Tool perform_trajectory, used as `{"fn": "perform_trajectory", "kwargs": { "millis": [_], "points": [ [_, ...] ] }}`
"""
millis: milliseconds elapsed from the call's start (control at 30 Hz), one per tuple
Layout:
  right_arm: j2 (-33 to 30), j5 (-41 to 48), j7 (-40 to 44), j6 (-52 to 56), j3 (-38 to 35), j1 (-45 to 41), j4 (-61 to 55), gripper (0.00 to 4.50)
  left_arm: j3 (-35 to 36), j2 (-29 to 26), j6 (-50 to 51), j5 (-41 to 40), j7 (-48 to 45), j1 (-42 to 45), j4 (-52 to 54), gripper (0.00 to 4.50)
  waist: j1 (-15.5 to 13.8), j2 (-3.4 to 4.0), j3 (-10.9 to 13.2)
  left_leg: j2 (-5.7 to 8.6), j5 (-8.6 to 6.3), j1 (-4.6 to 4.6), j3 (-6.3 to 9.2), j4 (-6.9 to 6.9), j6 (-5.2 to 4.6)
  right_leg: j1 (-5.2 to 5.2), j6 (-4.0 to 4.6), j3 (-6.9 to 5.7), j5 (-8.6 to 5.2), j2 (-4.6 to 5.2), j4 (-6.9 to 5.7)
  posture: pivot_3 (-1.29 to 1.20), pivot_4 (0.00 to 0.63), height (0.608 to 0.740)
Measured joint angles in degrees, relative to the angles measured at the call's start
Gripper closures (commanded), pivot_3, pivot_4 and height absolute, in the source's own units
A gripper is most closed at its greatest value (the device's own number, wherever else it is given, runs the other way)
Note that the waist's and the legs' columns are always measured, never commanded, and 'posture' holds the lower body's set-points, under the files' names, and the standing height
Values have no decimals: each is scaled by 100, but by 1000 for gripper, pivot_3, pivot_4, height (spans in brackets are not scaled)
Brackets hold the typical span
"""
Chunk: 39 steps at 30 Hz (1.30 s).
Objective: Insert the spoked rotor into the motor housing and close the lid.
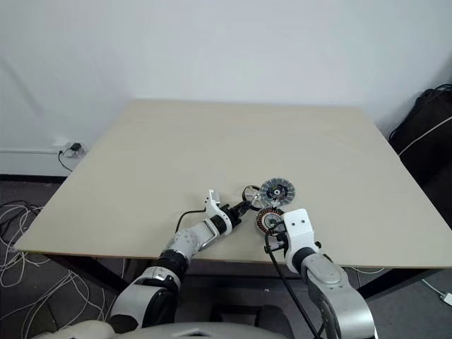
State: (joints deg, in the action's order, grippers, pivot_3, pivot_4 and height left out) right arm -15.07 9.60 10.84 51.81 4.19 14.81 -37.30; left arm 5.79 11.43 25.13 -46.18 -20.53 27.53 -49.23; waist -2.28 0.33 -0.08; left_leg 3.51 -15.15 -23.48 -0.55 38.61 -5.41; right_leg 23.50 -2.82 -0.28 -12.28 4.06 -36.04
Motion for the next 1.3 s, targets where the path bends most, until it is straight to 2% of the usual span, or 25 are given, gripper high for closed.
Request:
{"fn": "perform_trajectory", "kwargs": {
  "millis": [433,833,967,1100,1300],
  "points": [
    [1,0,1,-1,1,-28,1,4500,136,-20,-64,-134,-28,-26,130,4135,12,-1,2,0,0,-5,0,2,0,6,-2,2,3,-1,0,0,0,740],
    [18,2,27,-8,72,-57,41,4500,1048,-211,39,-907,64,-372,2431,4135,8,-6,6,0,0,-10,-1,2,0,10,0,3,3,-1,3,0,0,740],
    [-29,-2,75,-15,168,-80,101,4500,551,-455,558,-933,-496,-985,3543,4135,23,3,0,3,-2,-1,-3,1,-2,2,9,7,-2,-3,4,0,0,740],
    [-123,0,176,-16,277,20,116,4500,320,-666,1077,-1028,-601,-1392,3908,4135,27,4,0,1,1,1,-1,1,2,2,10,5,-1,-6,0,0,0,740],
    [-200,-4,204,-17,311,197,132,4500,-420,-788,1473,-1006,-783,-1854,4017,4135,9,2,3,1,1,3,-2,1,2,-2,9,4,-1,-5,-1,0,0,740]
  ]
}}
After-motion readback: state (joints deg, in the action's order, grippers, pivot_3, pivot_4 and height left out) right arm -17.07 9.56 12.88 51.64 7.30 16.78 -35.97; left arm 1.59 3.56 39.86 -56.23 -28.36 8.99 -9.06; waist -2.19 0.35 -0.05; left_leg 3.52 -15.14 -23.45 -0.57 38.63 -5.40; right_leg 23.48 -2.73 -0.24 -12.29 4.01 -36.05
